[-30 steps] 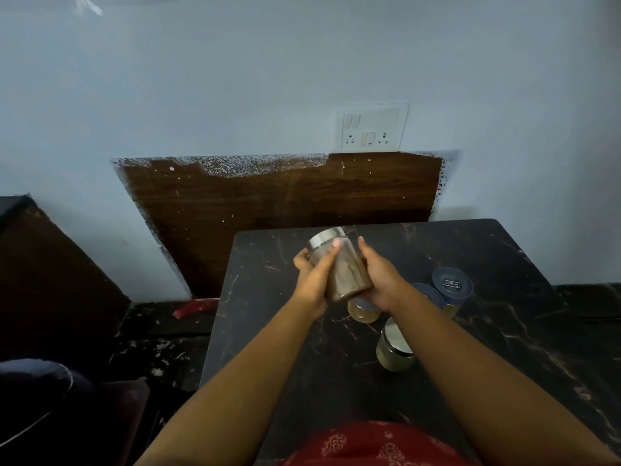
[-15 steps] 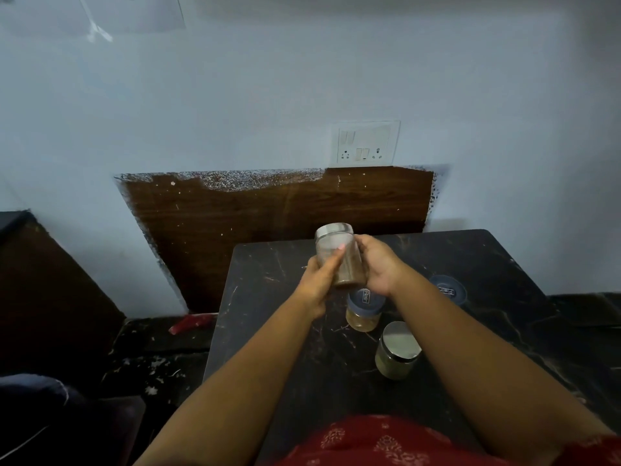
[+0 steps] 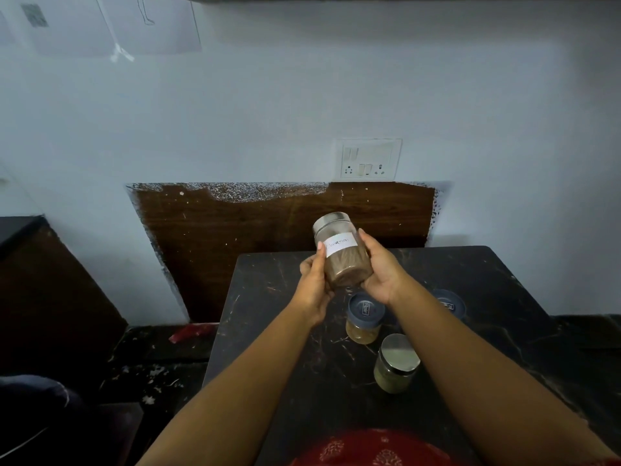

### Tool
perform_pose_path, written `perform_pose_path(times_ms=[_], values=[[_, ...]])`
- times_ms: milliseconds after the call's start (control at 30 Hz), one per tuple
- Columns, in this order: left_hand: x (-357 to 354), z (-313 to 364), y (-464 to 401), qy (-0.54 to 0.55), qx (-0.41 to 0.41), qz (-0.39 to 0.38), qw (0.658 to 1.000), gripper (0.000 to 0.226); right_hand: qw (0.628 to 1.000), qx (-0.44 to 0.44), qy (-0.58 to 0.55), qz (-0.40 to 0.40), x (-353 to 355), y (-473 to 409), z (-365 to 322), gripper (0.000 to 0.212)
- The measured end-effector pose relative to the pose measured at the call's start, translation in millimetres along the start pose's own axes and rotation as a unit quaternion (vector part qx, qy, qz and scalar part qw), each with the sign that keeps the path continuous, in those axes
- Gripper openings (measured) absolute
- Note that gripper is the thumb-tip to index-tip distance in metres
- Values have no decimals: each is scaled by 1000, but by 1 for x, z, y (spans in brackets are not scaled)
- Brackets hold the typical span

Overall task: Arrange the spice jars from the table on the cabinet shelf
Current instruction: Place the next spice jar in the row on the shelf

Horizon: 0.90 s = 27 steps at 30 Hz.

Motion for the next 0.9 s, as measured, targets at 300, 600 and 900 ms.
perform_pose_path(times_ms=[300,600,900], values=[[-2,7,-1,-5,-13,-10,1000,49,997,19,-76,-5,4,6,-3,40],[-24,48,-14,7,-64,-45,997,39,963,118,241,-30,-11,13,-42,106],[-92,191,-35,-74,-210,-40,974,36,909,286,298,54,-49,40,-194,91]])
Point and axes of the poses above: each hand's wrist, its own y-axis away from the middle knuckle, its own x-axis out of the back of the hand, z = x × y, the point moved 10 cm from there along -y, towards the middle knuckle, and after that the axes turned 4 degrees about -x, right-handed, at the moved point
